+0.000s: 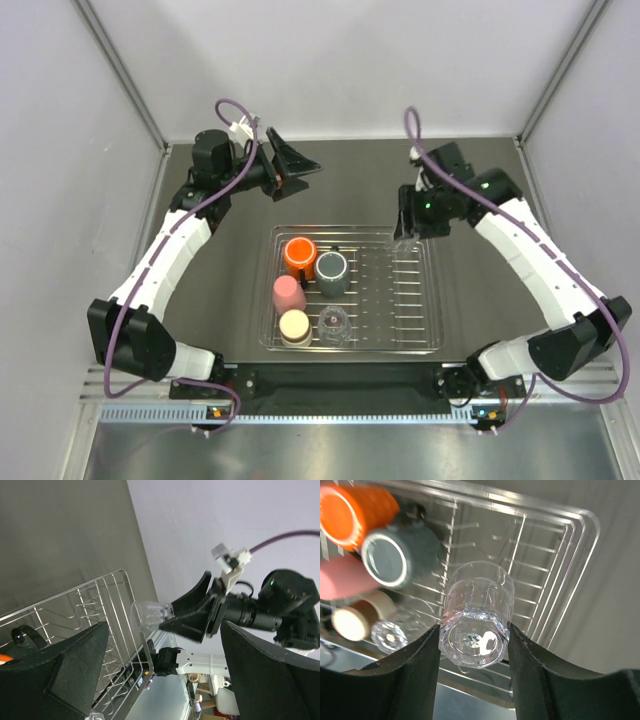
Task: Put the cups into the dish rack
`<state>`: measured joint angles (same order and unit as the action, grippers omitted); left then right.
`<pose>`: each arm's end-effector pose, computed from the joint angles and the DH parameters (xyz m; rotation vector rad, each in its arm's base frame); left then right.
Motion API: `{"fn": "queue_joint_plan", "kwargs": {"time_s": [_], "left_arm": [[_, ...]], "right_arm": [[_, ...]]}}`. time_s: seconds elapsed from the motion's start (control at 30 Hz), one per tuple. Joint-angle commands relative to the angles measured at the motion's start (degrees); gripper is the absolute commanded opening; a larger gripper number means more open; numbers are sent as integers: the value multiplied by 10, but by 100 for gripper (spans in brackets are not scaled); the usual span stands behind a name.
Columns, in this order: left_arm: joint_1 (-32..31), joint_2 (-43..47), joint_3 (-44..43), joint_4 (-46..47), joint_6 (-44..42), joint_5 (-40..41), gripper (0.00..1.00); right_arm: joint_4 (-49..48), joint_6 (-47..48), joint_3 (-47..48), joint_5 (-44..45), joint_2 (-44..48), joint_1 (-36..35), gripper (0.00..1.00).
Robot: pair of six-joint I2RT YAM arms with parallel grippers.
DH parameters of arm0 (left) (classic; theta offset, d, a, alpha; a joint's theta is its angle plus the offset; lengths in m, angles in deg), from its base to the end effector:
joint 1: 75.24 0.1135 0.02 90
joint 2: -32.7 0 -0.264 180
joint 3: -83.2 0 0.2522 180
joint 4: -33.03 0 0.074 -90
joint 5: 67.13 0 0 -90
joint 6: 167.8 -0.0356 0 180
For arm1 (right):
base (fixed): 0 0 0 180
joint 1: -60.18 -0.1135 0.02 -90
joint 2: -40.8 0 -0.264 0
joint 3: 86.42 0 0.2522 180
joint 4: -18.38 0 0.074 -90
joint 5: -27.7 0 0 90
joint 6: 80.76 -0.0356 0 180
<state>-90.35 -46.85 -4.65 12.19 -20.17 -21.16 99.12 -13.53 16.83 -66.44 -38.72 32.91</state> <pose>0.3014 -0.1070 0.3879 -0.1163 2.0213 -1.5429 0.2321 0.1226 0.3827 -0.1308 2.6160 0.4138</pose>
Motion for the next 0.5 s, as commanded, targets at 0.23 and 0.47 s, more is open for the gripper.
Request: {"fn": "queue_joint_plan", "kwargs": {"time_s": [0.23,0.47], "left_arm": [[2,-5,-15,-15,-16,5,98],[2,1,-4,-15,-8,2,98]], "right_arm": [[18,2,-124,143,28,-126,0],[-12,-6,-181,148,33,-126,0]]}}
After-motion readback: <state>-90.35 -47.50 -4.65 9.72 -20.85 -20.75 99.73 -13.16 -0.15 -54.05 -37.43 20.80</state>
